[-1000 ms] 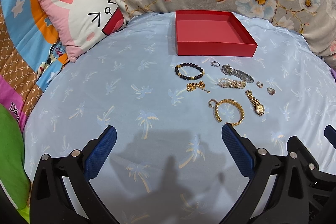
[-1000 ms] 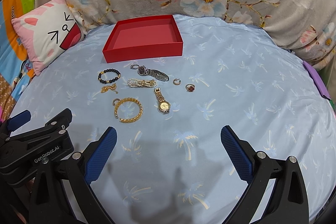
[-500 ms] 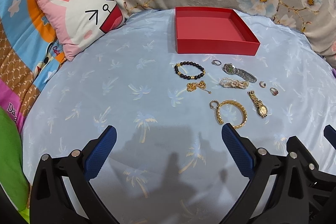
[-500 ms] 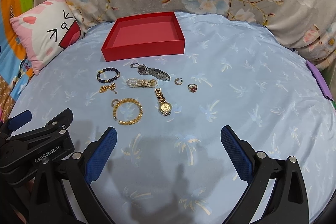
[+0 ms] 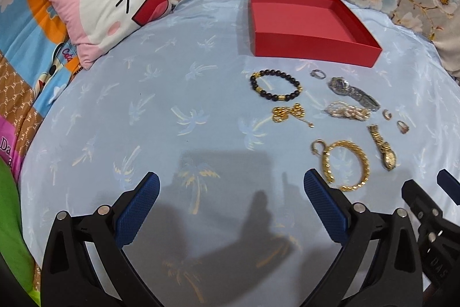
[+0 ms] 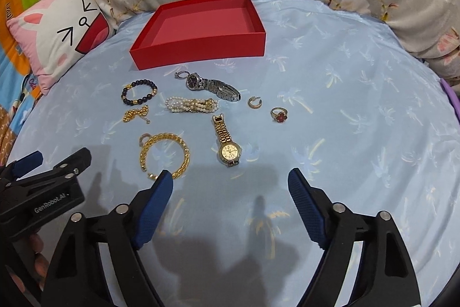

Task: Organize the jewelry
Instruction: 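Move the right tool to the gold watch and close on it, then grasp the pearl bracelet with the left tool while the right tool holds the gold watch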

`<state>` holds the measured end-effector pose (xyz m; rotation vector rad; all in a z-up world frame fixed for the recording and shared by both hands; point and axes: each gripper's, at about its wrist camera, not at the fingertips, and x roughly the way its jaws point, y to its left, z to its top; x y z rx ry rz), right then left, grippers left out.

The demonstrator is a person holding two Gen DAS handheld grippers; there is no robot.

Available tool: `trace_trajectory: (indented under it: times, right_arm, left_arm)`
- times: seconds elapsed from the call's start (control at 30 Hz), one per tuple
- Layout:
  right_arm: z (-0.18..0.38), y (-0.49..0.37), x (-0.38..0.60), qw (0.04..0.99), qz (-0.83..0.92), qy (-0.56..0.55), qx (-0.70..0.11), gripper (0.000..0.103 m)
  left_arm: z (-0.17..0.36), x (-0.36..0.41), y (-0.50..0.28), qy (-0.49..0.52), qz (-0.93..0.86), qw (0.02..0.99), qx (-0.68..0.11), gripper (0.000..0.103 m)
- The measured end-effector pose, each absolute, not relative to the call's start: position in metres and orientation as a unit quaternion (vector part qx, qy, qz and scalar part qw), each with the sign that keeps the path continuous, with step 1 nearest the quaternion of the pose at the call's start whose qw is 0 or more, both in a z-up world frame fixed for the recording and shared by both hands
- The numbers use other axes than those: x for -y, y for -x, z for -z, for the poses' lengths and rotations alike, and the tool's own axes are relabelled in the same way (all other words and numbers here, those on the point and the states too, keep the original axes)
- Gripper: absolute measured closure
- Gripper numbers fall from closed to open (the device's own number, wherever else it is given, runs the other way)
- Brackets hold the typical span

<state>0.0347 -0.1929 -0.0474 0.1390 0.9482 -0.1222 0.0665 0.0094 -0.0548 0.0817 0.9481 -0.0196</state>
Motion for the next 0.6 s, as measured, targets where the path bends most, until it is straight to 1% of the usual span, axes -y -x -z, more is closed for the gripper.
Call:
trace_trajectory:
  times: [0.1,0.23,0.3,0.43,0.47,0.57,0.6]
  right_arm:
    - [0.06,-0.05,0.2,0.879,0.052,-0.08,-0.468,0.04]
    - [0.073,-0.067,0.202,0.875,0.05,-0.077,-0.475,0.048]
    - [0.078,-0.074,0.201,0.873,0.046,-0.075,-0.479,0.056]
    - [0.081,-0.083,0.198,0.876,0.043,-0.063,-0.477,0.062]
    - [0.081,-0.084,0.198,0.876,0.042,-0.061,-0.476,0.066]
    - [0.081,-0.086,0.197,0.878,0.042,-0.053,-0.474,0.081]
    - [0.081,-0.086,0.198,0.878,0.04,-0.055,-0.474,0.081]
  left_arm:
    - [0.061,-0.017,-0.077,-0.031,0.007,0.885,-0.464,0.005]
    - [0.065,-0.023,-0.088,-0.027,0.006,0.885,-0.464,0.005]
    - [0.067,-0.025,-0.091,-0.027,0.005,0.886,-0.463,0.005]
    - [0.07,-0.026,-0.098,-0.025,0.005,0.886,-0.462,0.005]
    - [0.07,-0.026,-0.099,-0.026,0.006,0.886,-0.463,0.005]
    - [0.071,-0.025,-0.106,-0.024,0.011,0.886,-0.464,0.005]
    - [0.071,-0.024,-0.109,-0.023,0.012,0.886,-0.464,0.005]
